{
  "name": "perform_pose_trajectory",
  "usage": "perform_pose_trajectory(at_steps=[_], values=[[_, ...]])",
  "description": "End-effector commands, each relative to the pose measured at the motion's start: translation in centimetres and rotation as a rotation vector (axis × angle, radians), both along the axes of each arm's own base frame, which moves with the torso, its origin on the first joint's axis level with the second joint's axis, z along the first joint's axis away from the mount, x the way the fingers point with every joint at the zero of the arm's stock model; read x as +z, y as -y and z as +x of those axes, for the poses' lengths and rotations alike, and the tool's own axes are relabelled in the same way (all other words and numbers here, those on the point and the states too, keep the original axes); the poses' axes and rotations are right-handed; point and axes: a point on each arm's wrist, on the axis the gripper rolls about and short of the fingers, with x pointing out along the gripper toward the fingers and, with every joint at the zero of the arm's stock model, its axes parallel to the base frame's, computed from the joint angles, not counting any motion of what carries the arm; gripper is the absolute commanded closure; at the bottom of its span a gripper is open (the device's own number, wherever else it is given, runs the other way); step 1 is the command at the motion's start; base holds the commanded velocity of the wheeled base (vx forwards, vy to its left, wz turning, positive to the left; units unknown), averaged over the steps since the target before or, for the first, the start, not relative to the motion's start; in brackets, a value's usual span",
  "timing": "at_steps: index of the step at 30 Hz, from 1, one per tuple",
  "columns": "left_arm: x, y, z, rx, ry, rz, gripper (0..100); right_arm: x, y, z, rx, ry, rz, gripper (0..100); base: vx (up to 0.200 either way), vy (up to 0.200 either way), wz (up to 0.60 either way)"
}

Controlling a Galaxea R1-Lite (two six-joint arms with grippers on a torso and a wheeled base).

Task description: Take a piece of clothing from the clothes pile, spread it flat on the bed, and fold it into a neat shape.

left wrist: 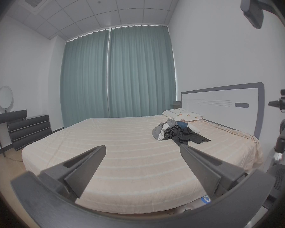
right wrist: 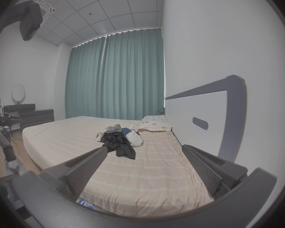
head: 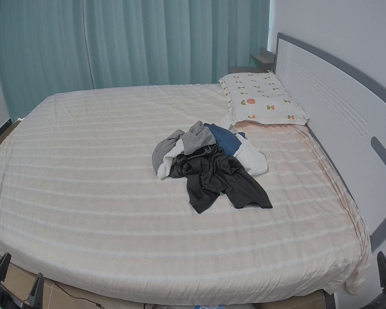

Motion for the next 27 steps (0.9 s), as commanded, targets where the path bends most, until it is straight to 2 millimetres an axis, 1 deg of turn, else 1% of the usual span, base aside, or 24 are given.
perform_pose_trajectory(at_steps=[1, 2, 3, 4, 5, 6, 7, 8, 9, 10, 11, 12, 13, 14, 15, 16, 17, 19, 21, 22, 23, 25, 26, 27], values=[[-0.4, 0.1, 0.0, -0.064, 0.004, 0.040, 0, 3.2, -0.2, 4.7, 0.089, -0.293, -0.030, 0, 0.000, 0.000, 0.00], [-0.5, 0.1, 0.0, -0.061, -0.008, 0.009, 0, 3.2, -0.3, 6.6, 0.096, -0.385, -0.004, 0, 0.000, 0.000, 0.00], [-0.5, 0.1, 0.0, -0.056, -0.011, -0.018, 0, 3.3, -0.4, 7.5, 0.101, -0.411, 0.009, 0, 0.000, 0.000, 0.00], [-0.5, 0.1, 0.0, -0.056, -0.012, -0.024, 0, 3.4, -0.4, 8.0, 0.108, -0.421, 0.014, 0, 0.000, 0.000, 0.00], [-0.5, 0.1, 0.0, -0.050, -0.015, -0.032, 0, 3.6, -0.7, 9.9, 0.129, -0.457, 0.030, 0, 0.000, 0.000, 0.00], [-0.5, 0.1, 0.0, -0.050, -0.014, -0.030, 0, 3.6, -0.8, 10.5, 0.137, -0.467, 0.031, 0, 0.000, 0.000, 0.00], [-0.5, 0.1, 0.0, -0.049, -0.015, -0.032, 0, 3.6, -1.3, 12.7, 0.161, -0.504, 0.029, 0, 0.000, 0.000, 0.00], [-0.5, 0.1, 0.0, -0.049, -0.015, -0.032, 0, 3.6, -1.3, 12.7, 0.161, -0.504, 0.029, 0, 0.000, 0.000, 0.00], [-0.5, 0.1, 0.0, -0.049, -0.016, -0.034, 0, 2.9, -2.5, 15.8, 0.198, -0.571, 0.027, 0, 0.000, 0.000, 0.00], [-0.6, 0.1, 0.0, -0.049, -0.017, -0.034, 0, 2.8, -2.6, 16.2, 0.198, -0.581, 0.029, 0, 0.000, 0.000, 0.00], [-0.6, 0.1, 0.0, -0.049, -0.016, -0.037, 0, 2.2, -3.4, 18.9, 0.186, -0.612, 0.059, 0, 0.000, 0.000, 0.00], [-0.6, 0.1, 0.0, -0.049, -0.017, -0.038, 0, 1.9, -3.7, 19.9, 0.172, -0.623, 0.079, 0, 0.000, 0.000, 0.00], [-0.6, 0.1, 0.0, -0.047, -0.016, -0.038, 0, 1.3, -4.4, 22.0, 0.155, -0.635, 0.124, 0, 0.000, 0.000, 0.00], [-0.6, 0.1, 0.0, -0.047, -0.016, -0.038, 0, 1.3, -4.4, 22.0, 0.155, -0.635, 0.124, 0, 0.000, 0.000, 0.00], [-0.6, 0.1, 0.0, -0.047, -0.016, -0.038, 0, -0.3, -6.3, 26.1, 0.124, -0.645, 0.228, 0, 0.000, 0.000, 0.00], [-0.6, 0.1, 0.0, -0.047, -0.016, -0.038, 0, -0.3, -6.4, 26.4, 0.123, -0.642, 0.234, 0, 0.000, 0.000, 0.00], [-0.6, 0.1, 0.0, -0.047, -0.016, -0.038, 0, -1.7, -7.5, 28.6, 0.095, -0.654, 0.280, 0, 0.000, 0.000, 0.00], [-0.6, 0.1, 0.0, -0.047, -0.016, -0.038, 0, -4.0, -9.1, 31.8, 0.052, -0.668, 0.301, 0, 0.000, 0.000, 0.00], [-0.6, 0.1, 0.0, -0.047, -0.016, -0.040, 0, -5.9, -10.6, 34.5, 0.006, -0.671, 0.311, 0, 0.000, 0.000, 0.00], [-0.6, 0.1, 0.0, -0.047, -0.016, -0.040, 0, -6.8, -11.2, 35.5, -0.010, -0.672, 0.323, 0, 0.000, 0.000, 0.00], [-0.6, 0.1, 0.0, -0.047, -0.016, -0.040, 0, -6.8, -11.2, 35.5, -0.010, -0.672, 0.323, 0, 0.000, 0.000, 0.00], [-0.6, 0.1, 0.0, -0.047, -0.016, -0.040, 0, -8.9, -13.5, 38.5, -0.033, -0.676, 0.423, 0, 0.000, 0.000, 0.00], [-0.6, 0.1, 0.0, -0.045, -0.016, -0.041, 0, -9.4, -14.1, 39.3, -0.033, -0.675, 0.448, 0, 0.000, 0.000, 0.00], [-0.6, 0.1, 0.0, -0.045, -0.016, -0.044, 0, -9.7, -14.3, 39.6, -0.032, -0.675, 0.458, 0, 0.000, 0.000, 0.00]])
